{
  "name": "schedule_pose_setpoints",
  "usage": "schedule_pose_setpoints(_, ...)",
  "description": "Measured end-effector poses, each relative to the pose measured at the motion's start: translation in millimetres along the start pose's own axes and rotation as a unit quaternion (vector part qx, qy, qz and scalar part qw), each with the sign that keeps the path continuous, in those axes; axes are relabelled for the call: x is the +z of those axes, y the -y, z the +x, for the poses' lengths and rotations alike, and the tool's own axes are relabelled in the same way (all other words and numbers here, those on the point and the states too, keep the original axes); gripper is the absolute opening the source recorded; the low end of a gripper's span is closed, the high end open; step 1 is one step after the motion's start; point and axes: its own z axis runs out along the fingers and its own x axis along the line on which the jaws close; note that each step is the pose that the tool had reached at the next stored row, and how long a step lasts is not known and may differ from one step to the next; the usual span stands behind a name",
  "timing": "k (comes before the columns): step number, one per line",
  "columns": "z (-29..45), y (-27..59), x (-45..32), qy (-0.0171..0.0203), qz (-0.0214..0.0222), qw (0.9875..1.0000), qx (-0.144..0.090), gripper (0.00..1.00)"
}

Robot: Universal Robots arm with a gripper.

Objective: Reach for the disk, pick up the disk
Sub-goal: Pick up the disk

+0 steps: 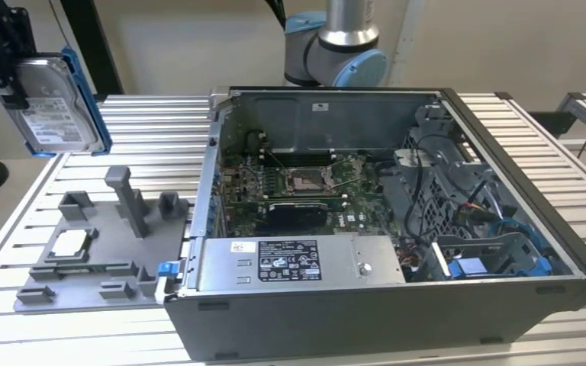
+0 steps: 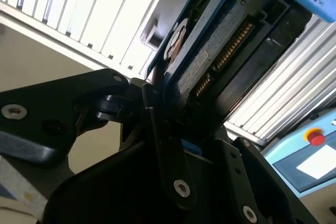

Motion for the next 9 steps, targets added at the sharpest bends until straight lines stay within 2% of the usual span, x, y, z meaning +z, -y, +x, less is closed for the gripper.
schedule_pose_setpoints(9, 0.0, -0.4, -14.5, 0.0000, 0.0001, 1.0000, 0.000, 0.00)
